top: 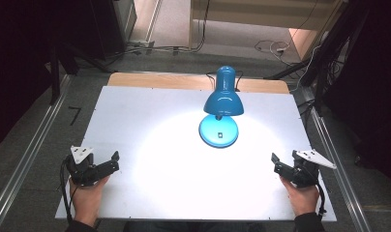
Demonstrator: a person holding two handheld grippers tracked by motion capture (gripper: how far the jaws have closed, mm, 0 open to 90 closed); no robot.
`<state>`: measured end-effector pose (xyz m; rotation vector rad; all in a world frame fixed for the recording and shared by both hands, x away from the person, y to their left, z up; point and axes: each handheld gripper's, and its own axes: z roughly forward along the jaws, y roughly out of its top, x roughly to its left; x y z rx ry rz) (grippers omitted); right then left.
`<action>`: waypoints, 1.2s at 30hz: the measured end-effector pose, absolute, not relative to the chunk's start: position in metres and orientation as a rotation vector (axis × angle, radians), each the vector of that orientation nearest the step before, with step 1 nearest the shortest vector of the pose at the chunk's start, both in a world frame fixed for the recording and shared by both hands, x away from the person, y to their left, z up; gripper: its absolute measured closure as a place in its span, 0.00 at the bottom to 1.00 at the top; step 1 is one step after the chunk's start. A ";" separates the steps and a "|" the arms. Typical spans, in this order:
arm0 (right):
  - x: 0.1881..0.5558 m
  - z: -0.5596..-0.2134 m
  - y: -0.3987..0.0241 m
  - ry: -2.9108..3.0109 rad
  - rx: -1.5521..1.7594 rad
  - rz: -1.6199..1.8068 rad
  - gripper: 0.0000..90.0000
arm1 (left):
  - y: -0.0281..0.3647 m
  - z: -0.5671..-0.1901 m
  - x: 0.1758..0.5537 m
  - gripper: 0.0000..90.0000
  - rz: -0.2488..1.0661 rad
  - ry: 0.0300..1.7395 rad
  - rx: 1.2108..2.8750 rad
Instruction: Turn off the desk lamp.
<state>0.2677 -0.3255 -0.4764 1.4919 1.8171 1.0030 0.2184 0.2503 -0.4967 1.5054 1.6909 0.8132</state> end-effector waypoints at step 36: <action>0.287 -0.478 -0.281 1.912 1.420 1.077 0.24 | 0.248 -0.498 0.219 0.04 0.824 1.681 1.518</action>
